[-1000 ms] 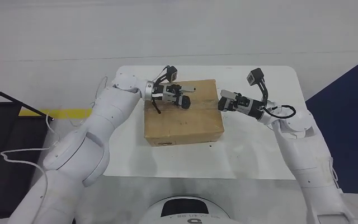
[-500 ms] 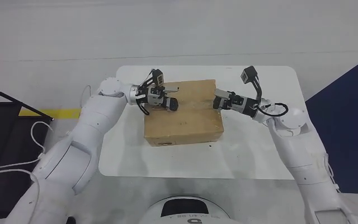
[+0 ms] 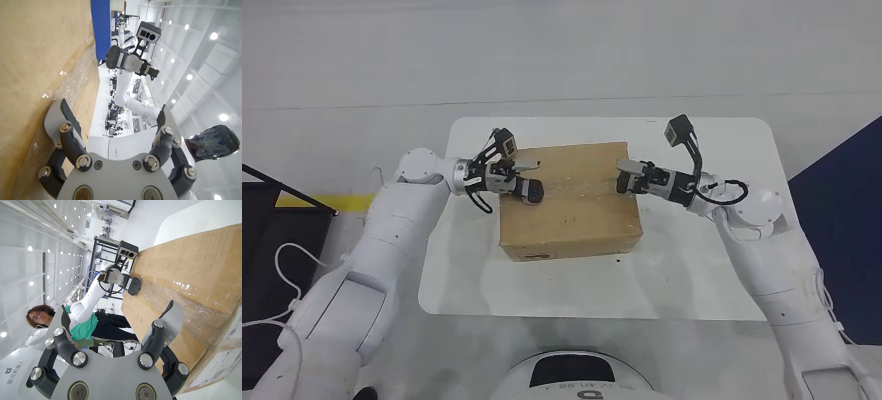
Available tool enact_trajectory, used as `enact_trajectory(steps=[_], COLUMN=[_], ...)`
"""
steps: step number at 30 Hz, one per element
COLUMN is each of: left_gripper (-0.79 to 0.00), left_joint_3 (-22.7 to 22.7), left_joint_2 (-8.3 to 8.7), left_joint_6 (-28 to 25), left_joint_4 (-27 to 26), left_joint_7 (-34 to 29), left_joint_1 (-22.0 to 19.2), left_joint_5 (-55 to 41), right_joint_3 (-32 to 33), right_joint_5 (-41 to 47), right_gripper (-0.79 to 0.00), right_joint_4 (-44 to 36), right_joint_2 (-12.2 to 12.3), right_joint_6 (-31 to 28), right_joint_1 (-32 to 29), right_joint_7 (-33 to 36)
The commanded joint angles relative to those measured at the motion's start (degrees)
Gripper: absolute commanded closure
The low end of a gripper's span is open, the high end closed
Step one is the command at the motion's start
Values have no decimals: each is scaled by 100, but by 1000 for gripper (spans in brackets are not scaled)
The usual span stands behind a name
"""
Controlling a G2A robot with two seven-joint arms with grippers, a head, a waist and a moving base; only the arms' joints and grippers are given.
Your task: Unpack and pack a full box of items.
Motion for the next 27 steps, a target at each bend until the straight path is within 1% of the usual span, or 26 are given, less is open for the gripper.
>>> enact_trajectory(steps=[1, 12, 27], left_gripper=[-785, -785, -785], left_joint_3=[-89, -482, -706], left_joint_2=[46, 229, 493], left_joint_6=[27, 292, 219], left_joint_4=[-71, -322, -384], left_joint_7=[-25, -57, -57], left_joint_1=[65, 382, 627], left_joint_5=[8, -375, -616], right_joint_3=[-8, -119, -417], right_joint_5=[-2, -60, -145], right_gripper=[-785, -785, -785], right_joint_4=[-3, -47, 4], right_joint_2=[1, -4, -49], right_joint_6=[0, 129, 336], right_joint_1=[11, 70, 285], right_joint_7=[-3, -53, -171])
